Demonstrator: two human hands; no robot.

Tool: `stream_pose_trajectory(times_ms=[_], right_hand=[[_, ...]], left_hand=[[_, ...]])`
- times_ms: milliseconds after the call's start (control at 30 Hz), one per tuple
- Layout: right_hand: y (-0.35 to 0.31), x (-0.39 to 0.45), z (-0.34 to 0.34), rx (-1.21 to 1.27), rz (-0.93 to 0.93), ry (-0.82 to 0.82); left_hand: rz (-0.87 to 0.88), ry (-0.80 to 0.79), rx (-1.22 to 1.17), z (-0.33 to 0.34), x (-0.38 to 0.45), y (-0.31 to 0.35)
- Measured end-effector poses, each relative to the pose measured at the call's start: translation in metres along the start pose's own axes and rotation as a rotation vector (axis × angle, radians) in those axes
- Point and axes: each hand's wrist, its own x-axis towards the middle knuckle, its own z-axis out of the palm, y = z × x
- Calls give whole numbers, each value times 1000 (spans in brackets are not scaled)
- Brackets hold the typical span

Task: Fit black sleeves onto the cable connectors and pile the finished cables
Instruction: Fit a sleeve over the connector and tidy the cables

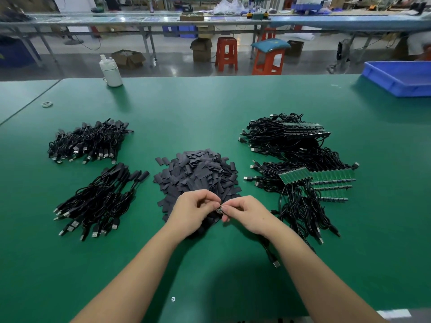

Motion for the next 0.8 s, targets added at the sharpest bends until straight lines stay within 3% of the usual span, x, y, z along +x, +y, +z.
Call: stream_pose_trajectory(times_ms=[133,300,433,500,667,800], right_hand=[[9,3,13,215,44,-8],[16,9,23,235,66,63],[22,8,30,176,105,76],[25,8,35,117,116,88],[25,5,38,71,105,86],[25,4,38,79,109,59]], left_hand=[[-40,30,3,-3,1,-7],[-87,-13,52,-11,1,-16],[-17,149,474,-23,4,-22],[29,158,667,-31,6,-28],[-20,45,859,-36,14,-45],[-17,59,872,-35,19,-53]])
